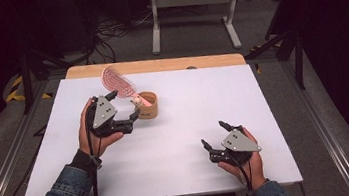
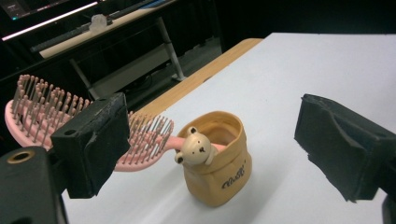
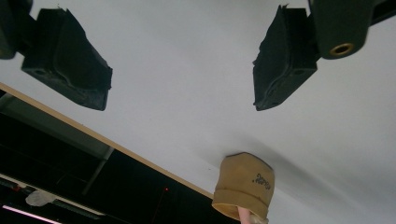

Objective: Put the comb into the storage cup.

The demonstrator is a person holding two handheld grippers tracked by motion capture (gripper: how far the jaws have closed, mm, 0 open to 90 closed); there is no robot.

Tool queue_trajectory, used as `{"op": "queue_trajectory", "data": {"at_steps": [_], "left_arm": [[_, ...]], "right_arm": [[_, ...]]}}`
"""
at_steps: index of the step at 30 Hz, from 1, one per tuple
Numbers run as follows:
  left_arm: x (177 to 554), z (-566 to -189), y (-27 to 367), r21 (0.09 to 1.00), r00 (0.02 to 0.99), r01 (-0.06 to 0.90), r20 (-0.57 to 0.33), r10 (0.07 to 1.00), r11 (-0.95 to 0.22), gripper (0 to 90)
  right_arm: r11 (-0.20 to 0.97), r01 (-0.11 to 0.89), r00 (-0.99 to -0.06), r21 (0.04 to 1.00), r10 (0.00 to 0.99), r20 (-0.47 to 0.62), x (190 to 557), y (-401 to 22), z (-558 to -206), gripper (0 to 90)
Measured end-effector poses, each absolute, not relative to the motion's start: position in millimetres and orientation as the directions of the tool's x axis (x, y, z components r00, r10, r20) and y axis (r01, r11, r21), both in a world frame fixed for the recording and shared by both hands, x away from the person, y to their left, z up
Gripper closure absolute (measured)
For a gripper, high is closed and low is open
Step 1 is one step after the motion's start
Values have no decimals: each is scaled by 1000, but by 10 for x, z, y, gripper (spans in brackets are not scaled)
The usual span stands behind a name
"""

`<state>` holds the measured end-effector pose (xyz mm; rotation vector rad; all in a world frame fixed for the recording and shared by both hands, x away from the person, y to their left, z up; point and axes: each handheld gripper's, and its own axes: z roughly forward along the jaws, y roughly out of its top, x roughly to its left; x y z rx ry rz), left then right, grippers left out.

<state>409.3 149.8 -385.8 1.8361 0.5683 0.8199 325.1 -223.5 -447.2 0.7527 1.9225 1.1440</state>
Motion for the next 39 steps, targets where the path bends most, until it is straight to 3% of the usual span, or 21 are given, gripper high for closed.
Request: {"op": "queue_trajectory", "data": {"at_steps": [12,25,39], "left_arm": [[3962,-4035,1509,908,679,0,307,666,-419,106],[3752,-4161,1589,916,743,-27,287,605,-401,100],[3614,-4275,1725,927,758,-17,257,599,-375,97]], "right_arm": [[439,100,-525,893,786,-328,3254,-2243,-4476,198],[434,94,-522,896,788,-327,3243,-2249,-4459,198],[420,72,-554,905,771,-314,3242,-2249,-4463,182]]}}
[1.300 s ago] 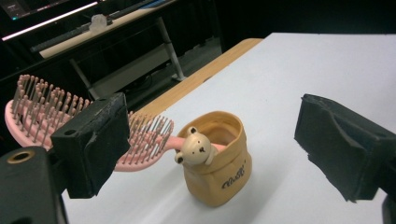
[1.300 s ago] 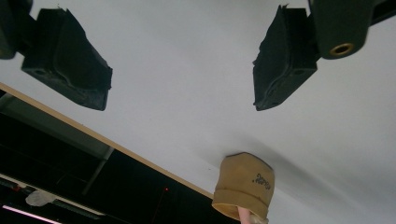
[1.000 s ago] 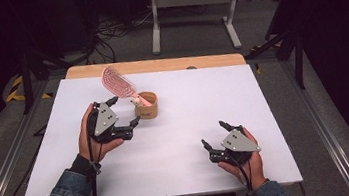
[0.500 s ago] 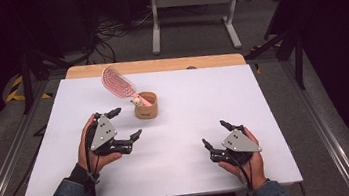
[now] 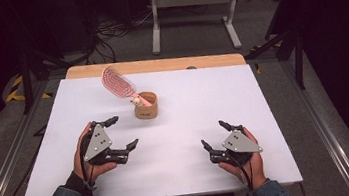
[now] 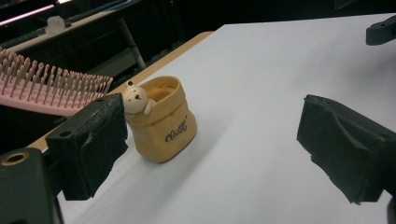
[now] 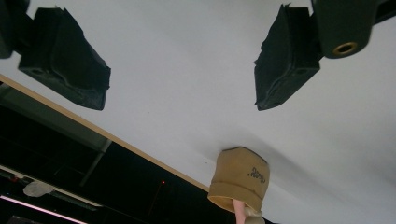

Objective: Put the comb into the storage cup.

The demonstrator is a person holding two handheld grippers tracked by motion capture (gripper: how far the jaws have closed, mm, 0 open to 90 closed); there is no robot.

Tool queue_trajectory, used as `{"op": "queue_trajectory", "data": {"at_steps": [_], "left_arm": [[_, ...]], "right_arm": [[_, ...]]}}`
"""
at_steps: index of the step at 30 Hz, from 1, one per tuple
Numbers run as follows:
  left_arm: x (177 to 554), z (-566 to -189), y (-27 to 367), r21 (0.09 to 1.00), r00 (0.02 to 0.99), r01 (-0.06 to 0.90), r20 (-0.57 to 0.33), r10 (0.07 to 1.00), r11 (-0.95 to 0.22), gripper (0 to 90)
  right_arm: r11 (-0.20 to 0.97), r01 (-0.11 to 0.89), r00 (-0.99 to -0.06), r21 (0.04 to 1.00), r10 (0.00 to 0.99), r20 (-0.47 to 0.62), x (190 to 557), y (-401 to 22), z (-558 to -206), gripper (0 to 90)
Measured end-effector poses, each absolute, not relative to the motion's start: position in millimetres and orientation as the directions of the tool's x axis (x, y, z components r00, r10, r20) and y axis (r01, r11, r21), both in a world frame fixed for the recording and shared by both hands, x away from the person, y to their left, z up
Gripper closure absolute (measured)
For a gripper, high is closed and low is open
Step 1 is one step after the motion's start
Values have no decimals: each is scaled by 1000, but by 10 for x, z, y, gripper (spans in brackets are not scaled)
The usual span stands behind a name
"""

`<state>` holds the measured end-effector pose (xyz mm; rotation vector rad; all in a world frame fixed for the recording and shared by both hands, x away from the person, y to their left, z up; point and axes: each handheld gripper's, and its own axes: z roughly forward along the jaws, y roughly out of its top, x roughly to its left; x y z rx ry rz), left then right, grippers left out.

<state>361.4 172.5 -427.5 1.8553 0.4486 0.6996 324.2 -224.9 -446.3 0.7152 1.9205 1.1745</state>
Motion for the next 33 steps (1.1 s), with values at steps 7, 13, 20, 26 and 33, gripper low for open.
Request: {"op": "queue_trajectory", "data": {"at_steps": [7,13,20,26,33], "left_arm": [[3567,-4301,1813,927,749,-9,255,611,-376,97],[3495,-4313,1864,917,746,-15,277,606,-399,97],[3420,-4327,1926,907,750,-20,292,593,-421,93],[3364,-4349,1989,900,747,-16,300,593,-436,90],[3301,-4418,2069,891,747,1,302,592,-454,67]], "right_arm": [[413,57,-569,909,761,-310,3236,-2244,-4463,170],[398,55,-576,916,762,-296,3230,-2251,-4461,153],[400,56,-577,915,761,-297,3222,-2238,-4463,120],[398,56,-579,916,760,-295,3218,-2235,-4461,102],[403,56,-587,913,754,-296,3202,-2232,-4460,58]]}}
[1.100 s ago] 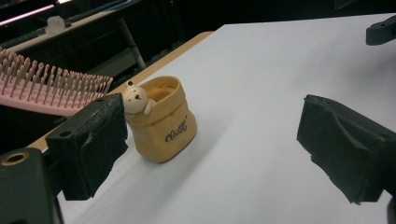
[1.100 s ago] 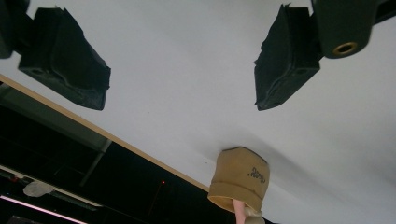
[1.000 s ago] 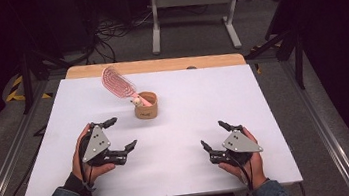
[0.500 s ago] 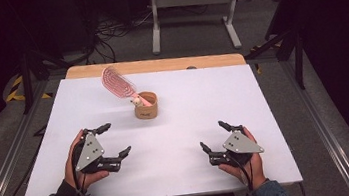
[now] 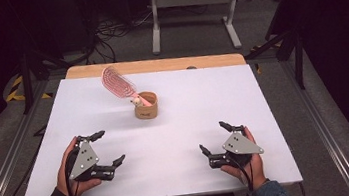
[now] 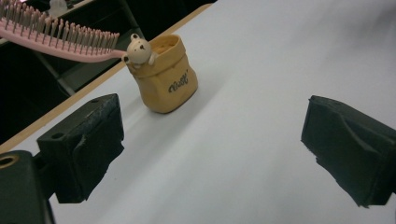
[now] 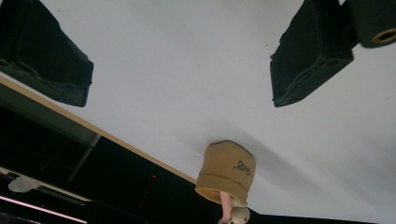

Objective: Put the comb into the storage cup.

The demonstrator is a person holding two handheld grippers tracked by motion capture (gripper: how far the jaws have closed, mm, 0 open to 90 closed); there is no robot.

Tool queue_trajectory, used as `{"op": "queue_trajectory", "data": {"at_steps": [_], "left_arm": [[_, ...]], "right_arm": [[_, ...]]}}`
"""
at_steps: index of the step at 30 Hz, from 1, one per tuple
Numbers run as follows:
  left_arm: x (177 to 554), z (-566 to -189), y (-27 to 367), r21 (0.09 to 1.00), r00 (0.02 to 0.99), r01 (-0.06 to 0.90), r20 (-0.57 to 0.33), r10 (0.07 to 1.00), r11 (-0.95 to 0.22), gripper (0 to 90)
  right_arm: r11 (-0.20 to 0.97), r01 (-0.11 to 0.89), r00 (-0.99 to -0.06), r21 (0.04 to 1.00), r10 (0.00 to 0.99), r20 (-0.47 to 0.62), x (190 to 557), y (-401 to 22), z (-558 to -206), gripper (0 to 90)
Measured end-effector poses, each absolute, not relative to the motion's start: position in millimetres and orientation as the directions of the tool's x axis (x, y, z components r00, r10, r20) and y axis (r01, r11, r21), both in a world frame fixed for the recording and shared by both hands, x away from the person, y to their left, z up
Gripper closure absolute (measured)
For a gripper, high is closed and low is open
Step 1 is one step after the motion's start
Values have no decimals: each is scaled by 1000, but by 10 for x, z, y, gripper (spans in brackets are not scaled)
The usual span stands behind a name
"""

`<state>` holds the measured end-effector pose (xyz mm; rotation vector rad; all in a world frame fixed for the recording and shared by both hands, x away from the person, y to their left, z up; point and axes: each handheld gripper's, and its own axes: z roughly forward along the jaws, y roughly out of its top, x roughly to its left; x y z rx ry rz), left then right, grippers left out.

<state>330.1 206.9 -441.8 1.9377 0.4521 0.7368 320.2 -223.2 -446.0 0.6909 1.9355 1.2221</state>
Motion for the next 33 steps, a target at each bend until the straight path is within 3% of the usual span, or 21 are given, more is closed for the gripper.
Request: {"op": "queue_trajectory", "data": {"at_steps": [13,33], "left_arm": [[3204,-4537,2290,876,723,38,308,618,-481,43],[3195,-4718,2518,887,700,140,226,678,-440,44]], "right_arm": [[431,51,-581,901,746,-324,3155,-2224,-4469,57],[436,94,-547,895,774,-319,3036,-2426,-4535,57]]}}
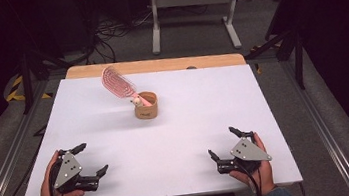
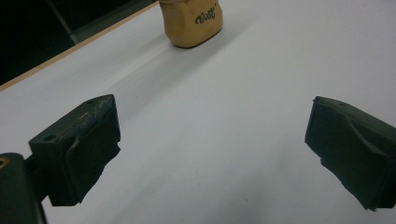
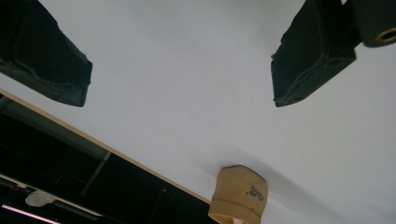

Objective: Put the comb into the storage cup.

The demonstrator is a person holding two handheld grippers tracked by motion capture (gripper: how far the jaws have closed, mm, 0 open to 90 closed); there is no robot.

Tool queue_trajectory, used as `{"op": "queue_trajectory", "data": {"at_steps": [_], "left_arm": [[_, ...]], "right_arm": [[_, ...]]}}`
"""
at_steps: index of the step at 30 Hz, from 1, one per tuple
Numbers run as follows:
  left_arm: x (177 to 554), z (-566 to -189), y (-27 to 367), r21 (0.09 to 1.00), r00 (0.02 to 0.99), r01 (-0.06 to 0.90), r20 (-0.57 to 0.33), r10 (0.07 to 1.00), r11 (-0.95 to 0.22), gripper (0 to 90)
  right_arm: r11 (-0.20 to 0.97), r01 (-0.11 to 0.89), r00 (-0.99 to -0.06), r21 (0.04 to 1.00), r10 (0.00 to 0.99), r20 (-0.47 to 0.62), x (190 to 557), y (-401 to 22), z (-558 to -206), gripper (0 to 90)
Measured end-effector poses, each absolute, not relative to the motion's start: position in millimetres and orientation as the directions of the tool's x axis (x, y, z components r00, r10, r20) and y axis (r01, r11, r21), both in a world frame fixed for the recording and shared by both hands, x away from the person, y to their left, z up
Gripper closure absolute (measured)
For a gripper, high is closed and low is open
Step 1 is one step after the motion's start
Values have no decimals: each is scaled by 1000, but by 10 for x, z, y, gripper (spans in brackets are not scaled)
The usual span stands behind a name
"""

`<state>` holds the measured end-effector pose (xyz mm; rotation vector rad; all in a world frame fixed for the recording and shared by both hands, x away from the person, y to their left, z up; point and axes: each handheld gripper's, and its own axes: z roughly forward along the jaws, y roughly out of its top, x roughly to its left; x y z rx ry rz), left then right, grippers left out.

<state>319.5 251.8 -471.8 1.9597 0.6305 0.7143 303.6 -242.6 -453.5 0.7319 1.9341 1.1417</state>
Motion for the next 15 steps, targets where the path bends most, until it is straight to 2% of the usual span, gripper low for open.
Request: {"op": "queue_trajectory", "data": {"at_steps": [15], "left_arm": [[3196,-4718,2515,888,700,134,230,676,-440,44]], "right_arm": [[453,86,-553,887,762,-336,3021,-2402,-4564,57]]}}
